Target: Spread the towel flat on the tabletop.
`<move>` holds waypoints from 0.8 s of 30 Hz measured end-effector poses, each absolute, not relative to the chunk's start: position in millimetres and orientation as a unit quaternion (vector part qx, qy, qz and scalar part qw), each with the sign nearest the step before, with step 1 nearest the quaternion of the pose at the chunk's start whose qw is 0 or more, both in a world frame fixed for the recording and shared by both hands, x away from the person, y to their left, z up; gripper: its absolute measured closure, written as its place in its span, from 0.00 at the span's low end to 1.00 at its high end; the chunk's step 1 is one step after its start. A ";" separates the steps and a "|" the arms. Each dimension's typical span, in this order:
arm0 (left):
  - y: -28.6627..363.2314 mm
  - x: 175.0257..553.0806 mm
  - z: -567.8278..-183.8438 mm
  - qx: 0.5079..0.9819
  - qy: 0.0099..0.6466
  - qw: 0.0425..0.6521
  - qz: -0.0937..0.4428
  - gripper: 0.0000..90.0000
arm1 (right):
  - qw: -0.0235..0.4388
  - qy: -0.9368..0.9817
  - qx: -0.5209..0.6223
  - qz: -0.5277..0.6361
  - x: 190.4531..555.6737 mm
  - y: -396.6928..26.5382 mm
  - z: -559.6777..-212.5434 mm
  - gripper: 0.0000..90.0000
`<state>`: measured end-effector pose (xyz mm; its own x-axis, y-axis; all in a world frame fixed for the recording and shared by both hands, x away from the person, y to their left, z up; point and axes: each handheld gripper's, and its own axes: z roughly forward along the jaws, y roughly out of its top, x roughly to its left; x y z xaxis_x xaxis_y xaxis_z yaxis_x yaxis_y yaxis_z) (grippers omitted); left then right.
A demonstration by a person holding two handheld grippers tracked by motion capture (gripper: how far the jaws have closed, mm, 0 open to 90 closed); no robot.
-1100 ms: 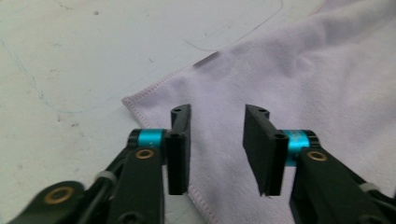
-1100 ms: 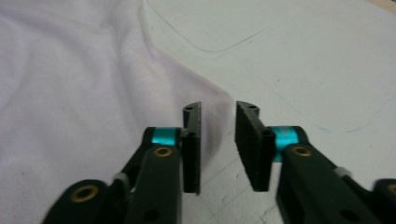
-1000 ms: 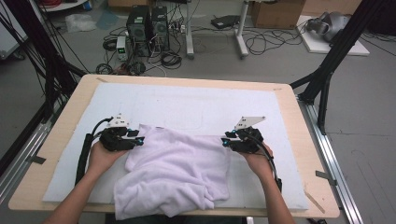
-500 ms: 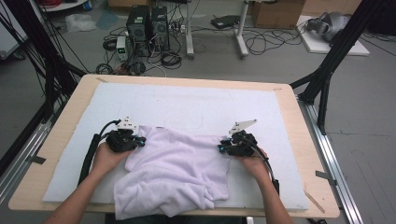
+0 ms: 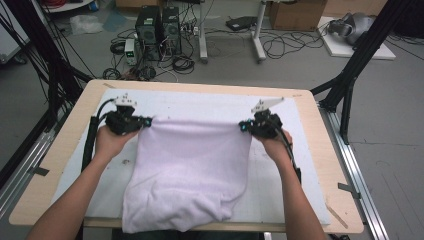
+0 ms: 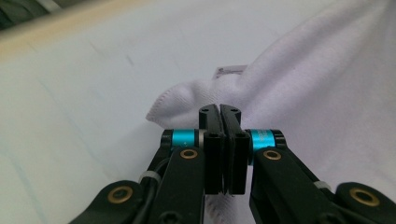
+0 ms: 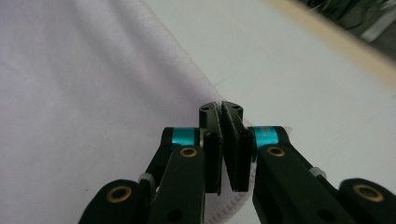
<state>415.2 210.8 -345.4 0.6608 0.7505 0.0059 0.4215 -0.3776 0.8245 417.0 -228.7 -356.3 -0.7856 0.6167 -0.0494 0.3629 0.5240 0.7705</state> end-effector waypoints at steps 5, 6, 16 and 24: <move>208.0 449.1 -348.8 0.793 0.403 0.407 0.206 0.67 | 0.188 0.824 0.348 0.406 455.7 -233.3 -338.0 0.67; 208.4 450.0 -355.2 0.800 0.406 0.395 0.197 0.65 | 0.178 0.821 0.356 0.410 457.5 -234.8 -343.5 0.67; 225.6 406.0 -400.1 0.824 0.380 0.389 0.156 0.54 | 0.123 0.845 0.320 0.410 410.2 -223.2 -394.5 0.61; 232.4 353.9 -407.2 0.832 0.340 0.415 0.139 0.50 | 0.070 0.866 0.275 0.412 357.1 -213.2 -402.9 0.53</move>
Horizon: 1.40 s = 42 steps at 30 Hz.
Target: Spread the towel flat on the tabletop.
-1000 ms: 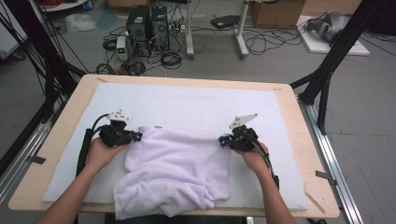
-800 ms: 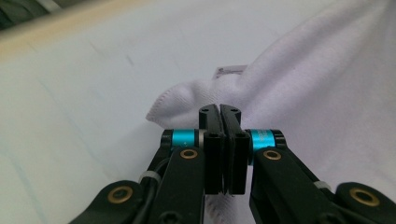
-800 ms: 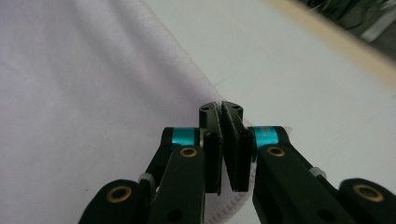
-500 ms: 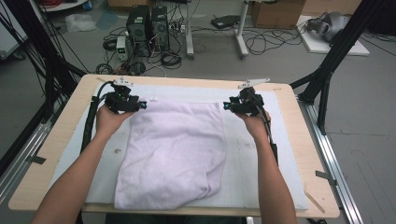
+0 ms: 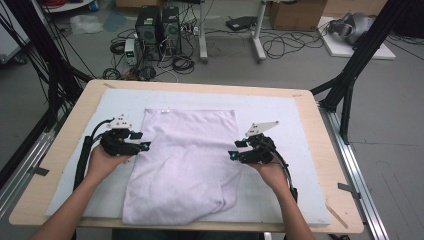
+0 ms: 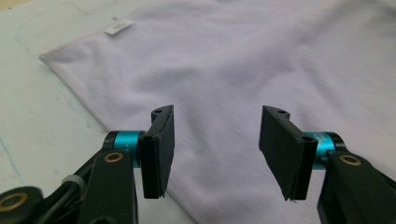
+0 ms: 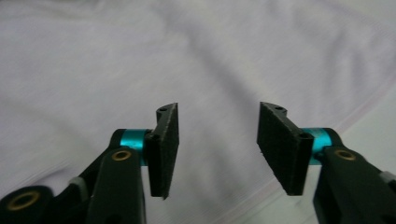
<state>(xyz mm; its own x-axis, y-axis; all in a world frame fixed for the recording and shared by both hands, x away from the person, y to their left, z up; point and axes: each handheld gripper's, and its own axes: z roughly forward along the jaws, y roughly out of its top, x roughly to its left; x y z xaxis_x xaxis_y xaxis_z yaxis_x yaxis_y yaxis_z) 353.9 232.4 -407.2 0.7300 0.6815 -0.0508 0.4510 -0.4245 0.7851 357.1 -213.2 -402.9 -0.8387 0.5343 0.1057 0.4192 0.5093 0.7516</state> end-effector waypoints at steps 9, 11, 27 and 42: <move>226.3 312.5 -421.9 0.848 0.311 0.413 0.115 0.51 | 0.067 0.865 0.247 0.431 310.9 -216.7 -422.1 0.53; 224.5 309.9 -428.7 0.860 0.304 0.393 0.112 0.54 | 0.062 0.871 0.245 0.422 305.3 -215.9 -429.4 0.53; 222.8 323.6 -427.5 0.859 0.309 0.389 0.127 0.98 | 0.079 0.896 0.220 0.378 306.1 -208.9 -431.5 0.95; 210.9 401.9 -428.3 0.834 0.379 0.362 0.170 0.97 | 0.087 0.869 0.316 0.370 379.6 -223.1 -434.4 0.93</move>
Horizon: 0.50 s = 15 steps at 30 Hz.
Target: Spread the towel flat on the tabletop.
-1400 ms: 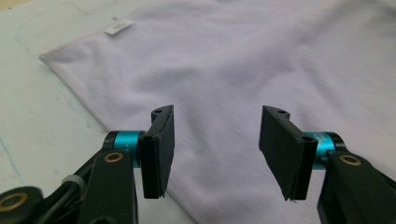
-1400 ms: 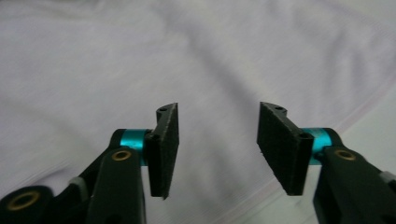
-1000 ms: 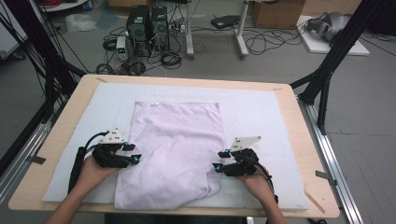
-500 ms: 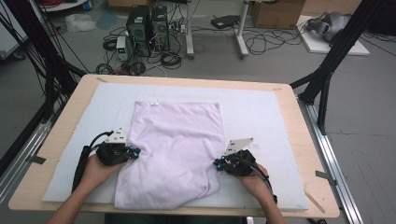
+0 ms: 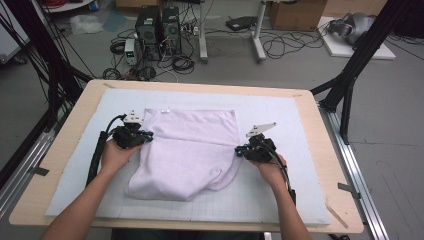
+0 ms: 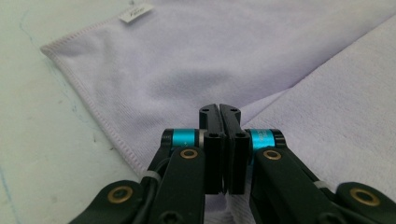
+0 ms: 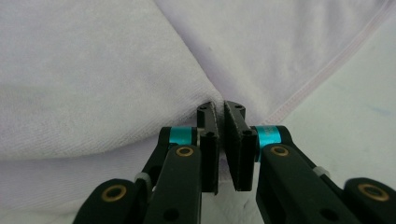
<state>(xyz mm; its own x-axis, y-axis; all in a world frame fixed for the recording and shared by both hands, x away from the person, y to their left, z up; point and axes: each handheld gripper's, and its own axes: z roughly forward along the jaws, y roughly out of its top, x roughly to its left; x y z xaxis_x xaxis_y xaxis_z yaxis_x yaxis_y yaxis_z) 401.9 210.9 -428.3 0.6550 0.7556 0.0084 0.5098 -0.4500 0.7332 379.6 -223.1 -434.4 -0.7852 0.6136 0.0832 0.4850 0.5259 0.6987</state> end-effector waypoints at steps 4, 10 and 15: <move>217.5 399.4 -423.7 0.828 0.383 0.376 0.160 0.79 | 0.092 0.862 0.321 0.382 380.0 -225.2 -432.2 0.86; 226.5 374.7 -399.6 0.819 0.360 0.418 0.155 0.66 | 0.108 0.851 0.312 0.409 358.6 -232.4 -415.6 0.72; 223.1 348.2 -389.0 0.832 0.327 0.422 0.146 0.59 | 0.119 0.848 0.291 0.427 330.0 -235.2 -406.0 0.65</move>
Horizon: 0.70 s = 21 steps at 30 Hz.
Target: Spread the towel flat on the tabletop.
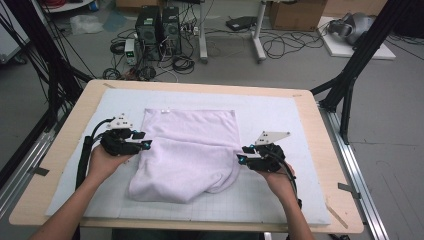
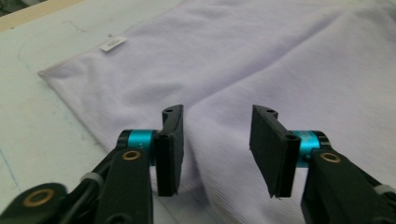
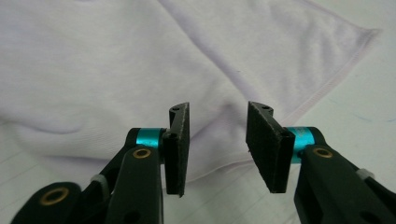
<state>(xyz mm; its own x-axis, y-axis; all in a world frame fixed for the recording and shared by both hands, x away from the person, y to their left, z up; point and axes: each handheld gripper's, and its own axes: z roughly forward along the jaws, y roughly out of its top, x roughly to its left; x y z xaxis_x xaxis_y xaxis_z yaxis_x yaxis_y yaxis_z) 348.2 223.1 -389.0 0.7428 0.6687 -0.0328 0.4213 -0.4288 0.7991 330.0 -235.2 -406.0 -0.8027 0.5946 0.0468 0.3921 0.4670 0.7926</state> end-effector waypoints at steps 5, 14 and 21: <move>222.3 318.4 -388.2 0.838 0.306 0.431 0.134 0.54 | 0.104 0.846 0.264 0.452 307.1 -231.6 -407.1 0.60; 230.7 269.2 -384.3 0.843 0.272 0.450 0.115 0.47 | 0.067 0.862 0.219 0.452 277.0 -207.7 -420.1 0.49; 227.2 252.1 -390.7 0.851 0.244 0.456 0.089 0.44 | 0.062 0.872 0.205 0.440 271.2 -195.4 -426.9 0.49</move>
